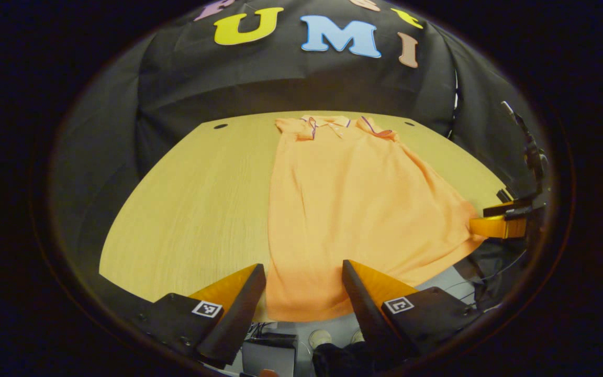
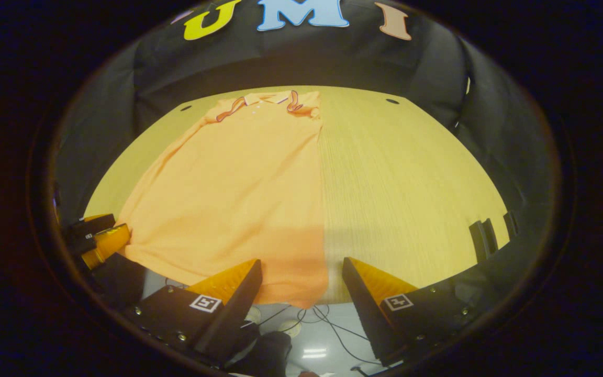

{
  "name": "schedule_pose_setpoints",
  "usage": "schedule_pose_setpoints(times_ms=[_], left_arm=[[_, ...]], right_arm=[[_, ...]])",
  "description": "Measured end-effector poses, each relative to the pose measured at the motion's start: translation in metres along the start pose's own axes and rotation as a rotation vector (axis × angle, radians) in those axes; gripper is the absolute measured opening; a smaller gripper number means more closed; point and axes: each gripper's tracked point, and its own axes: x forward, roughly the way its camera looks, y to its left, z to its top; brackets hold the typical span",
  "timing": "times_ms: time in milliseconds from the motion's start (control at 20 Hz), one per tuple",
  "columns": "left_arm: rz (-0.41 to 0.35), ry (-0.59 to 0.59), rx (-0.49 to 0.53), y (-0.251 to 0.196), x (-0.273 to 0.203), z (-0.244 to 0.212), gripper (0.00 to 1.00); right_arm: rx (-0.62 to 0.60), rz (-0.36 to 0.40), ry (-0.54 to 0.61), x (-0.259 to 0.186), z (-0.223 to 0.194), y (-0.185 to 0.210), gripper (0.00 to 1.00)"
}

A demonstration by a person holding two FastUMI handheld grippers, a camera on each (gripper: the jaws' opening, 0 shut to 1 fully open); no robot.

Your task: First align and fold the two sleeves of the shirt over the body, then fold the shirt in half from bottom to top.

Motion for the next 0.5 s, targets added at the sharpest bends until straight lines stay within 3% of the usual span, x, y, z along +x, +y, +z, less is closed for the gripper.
schedule_pose_setpoints(times_ms=[350,500], left_arm=[[0.008,-0.008,0.037,-0.006,0.003,-0.001,0.95],[0.010,-0.008,0.032,-0.010,0.002,0.000,0.94]], right_arm=[[0.005,-0.002,-0.015,0.001,-0.002,0.005,0.98],[-0.004,0.012,-0.028,0.001,-0.003,0.013,0.86]])
